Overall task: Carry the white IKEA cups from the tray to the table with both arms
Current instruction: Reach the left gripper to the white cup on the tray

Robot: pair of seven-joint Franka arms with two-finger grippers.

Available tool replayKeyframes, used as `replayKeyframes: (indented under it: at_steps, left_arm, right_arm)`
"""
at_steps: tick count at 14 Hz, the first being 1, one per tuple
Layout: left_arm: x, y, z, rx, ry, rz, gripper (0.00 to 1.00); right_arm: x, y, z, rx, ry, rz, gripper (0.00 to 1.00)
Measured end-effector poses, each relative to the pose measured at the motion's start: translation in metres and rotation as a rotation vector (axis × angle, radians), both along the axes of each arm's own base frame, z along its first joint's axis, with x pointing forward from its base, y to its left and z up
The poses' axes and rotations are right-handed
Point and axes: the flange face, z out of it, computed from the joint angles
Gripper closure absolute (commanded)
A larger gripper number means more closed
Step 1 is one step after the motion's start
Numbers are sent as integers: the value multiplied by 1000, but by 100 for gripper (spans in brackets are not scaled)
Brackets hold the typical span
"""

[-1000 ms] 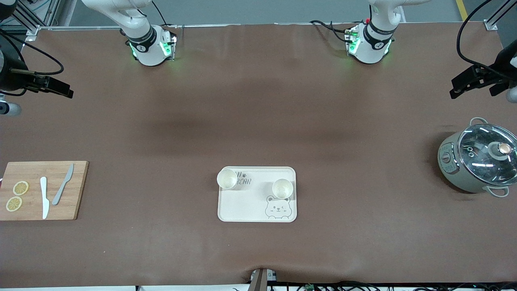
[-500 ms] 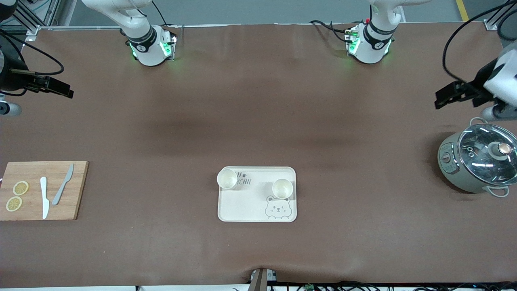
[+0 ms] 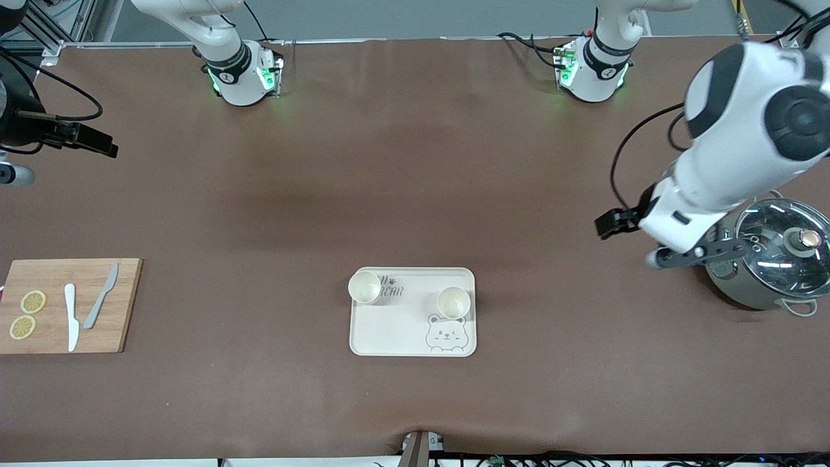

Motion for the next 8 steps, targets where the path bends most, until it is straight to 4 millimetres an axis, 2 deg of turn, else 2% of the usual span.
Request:
replayKeyframes:
  at_steps: [5,8]
  left_arm:
    - [26,-75,-81,-60,-79,36,0]
    - [24,-122,-118,-98,-112,82,0]
  right_arm:
    - [0,0,0,0,1,0,0]
    - [0,0,-1,0,2,-1,0]
